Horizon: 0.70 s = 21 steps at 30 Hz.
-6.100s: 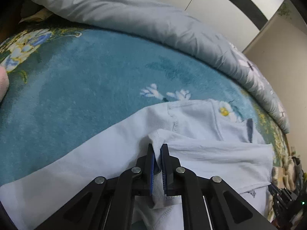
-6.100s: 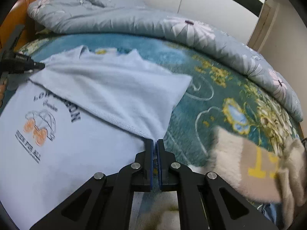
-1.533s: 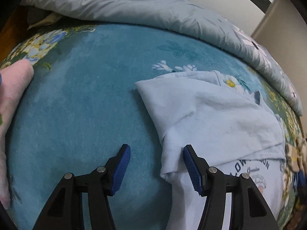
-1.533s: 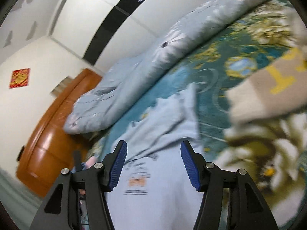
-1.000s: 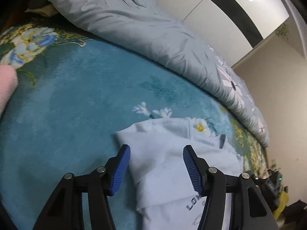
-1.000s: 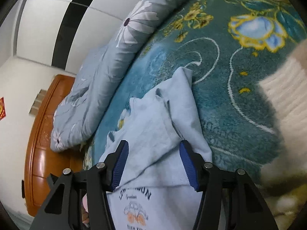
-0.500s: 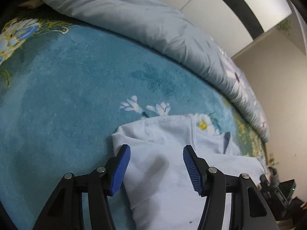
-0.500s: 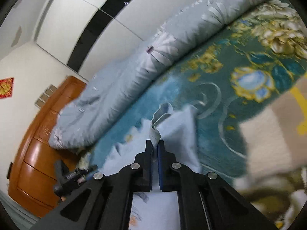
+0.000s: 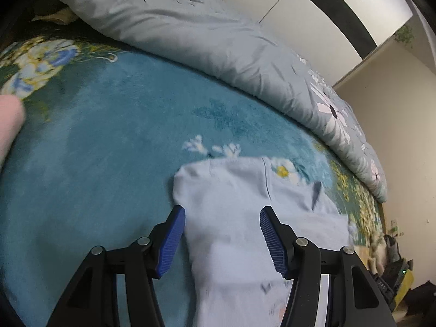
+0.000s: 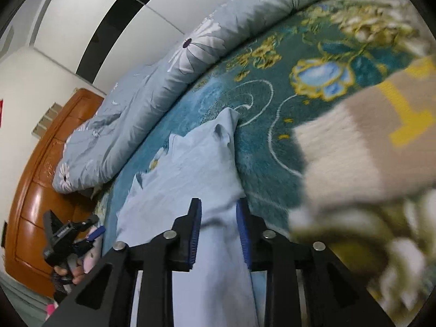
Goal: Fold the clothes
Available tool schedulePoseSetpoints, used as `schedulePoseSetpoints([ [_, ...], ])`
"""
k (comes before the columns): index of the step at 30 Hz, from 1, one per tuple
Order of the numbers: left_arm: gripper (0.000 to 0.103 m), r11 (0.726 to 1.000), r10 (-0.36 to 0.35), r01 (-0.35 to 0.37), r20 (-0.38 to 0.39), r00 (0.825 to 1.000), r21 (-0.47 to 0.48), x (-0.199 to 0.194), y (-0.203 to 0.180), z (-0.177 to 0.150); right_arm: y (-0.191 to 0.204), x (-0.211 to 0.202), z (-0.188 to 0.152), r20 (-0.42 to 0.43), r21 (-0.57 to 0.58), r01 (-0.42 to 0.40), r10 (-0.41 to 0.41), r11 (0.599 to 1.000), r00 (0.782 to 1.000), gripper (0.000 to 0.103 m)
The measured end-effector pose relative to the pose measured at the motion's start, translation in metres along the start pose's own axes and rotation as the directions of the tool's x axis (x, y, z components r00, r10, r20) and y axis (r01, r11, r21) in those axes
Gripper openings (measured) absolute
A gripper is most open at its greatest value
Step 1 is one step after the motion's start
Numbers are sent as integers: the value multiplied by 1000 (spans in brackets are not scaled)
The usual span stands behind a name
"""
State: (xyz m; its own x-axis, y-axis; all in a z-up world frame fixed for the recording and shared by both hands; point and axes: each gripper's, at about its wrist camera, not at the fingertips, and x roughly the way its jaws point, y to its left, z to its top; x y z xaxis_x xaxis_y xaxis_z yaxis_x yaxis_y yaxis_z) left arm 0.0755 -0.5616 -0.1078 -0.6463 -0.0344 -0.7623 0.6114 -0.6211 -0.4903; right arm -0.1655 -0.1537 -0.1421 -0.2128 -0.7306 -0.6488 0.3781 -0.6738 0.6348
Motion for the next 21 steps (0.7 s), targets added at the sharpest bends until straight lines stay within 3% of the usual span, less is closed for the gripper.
schedulePoseSetpoints([
  [3, 62, 1000, 0, 1, -20, 1000, 29, -23, -5, -40, -4, -24, -29, -32, -6, 29, -29, 1000, 999, 28],
  [10, 65, 994, -104, 106, -137, 985, 5, -58, 13, -151, -21, -77, -107, -90, 4, 50, -50, 999, 995, 34],
  [16, 68, 993, -112, 116, -113, 987, 34, -89, 27, -227, -38, -114, -161, -91, -60, -13, 7, 998, 996, 37],
  [21, 69, 991, -129, 131, -62, 990, 36, -104, 40, -265, -51, -133, -182, -124, -88, -87, 76, 992, 989, 37],
])
